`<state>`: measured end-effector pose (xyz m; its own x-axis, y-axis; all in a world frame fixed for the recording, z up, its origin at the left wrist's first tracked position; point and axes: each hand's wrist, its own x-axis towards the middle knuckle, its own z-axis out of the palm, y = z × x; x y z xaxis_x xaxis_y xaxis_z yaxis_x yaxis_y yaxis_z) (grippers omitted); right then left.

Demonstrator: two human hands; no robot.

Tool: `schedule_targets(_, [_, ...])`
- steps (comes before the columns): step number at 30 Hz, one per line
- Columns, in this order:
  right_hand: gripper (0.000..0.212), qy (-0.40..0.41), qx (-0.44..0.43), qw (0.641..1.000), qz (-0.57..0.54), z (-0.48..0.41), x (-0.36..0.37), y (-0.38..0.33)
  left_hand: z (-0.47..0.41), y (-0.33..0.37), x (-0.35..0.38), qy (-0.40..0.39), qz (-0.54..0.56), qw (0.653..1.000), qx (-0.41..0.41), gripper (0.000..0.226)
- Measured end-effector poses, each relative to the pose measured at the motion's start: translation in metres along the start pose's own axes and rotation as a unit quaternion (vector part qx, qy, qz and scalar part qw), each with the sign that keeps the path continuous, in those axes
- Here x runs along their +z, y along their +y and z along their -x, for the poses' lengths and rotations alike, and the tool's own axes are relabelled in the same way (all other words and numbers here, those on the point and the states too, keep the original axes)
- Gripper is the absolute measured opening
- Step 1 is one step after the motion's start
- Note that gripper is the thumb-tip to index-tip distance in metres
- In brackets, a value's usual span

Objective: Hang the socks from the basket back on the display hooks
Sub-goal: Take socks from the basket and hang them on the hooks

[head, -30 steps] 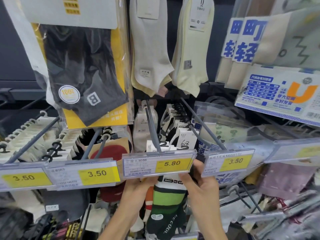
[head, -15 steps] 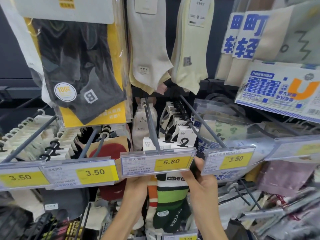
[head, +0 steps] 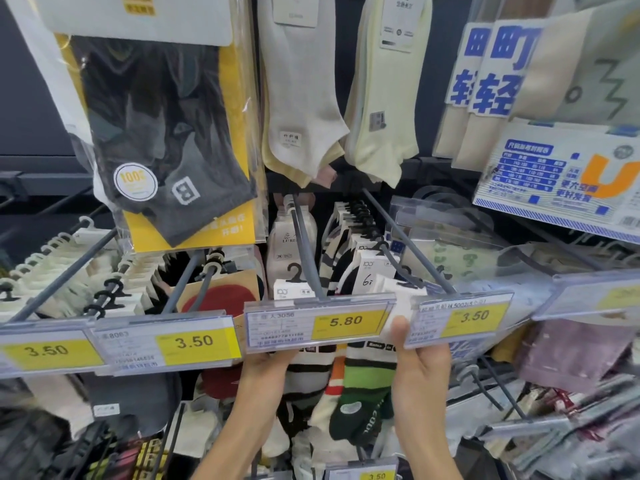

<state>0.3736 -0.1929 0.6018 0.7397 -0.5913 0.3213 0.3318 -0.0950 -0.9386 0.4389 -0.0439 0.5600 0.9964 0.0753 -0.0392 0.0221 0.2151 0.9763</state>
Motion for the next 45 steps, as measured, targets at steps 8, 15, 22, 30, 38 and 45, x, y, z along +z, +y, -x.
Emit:
schedule_targets(8, [0.039,-0.022,-0.001,0.999,0.030,-0.026,0.010,0.016,0.007,-0.006,0.001,-0.043,-0.009,0.999,0.018,0.035])
schedule_targets(15, [0.040,-0.049,0.019,0.998,-0.034,-0.044,0.015,0.017,0.011,-0.004,0.002,-0.070,0.012,0.997,0.024,0.052])
schedule_targets(22, [0.040,-0.045,0.023,0.984,0.170,-0.033,0.019,0.016,0.015,0.002,0.005,-0.095,-0.019,0.995,0.028,0.040])
schedule_targets(30, [0.055,-0.015,-0.145,0.975,0.169,0.004,0.000,0.009,0.028,0.014,0.005,-0.195,-0.149,0.962,0.117,0.030])
schedule_targets(38, [0.030,-0.063,-0.070,0.995,0.033,0.021,-0.006,-0.006,0.036,0.017,0.015,-0.281,-0.117,0.942,0.144,0.036])
schedule_targets(45, [0.020,0.038,-0.051,0.997,-0.049,-0.002,-0.016,-0.009,0.034,0.007,0.013,-0.294,-0.187,0.928,0.134,0.011])
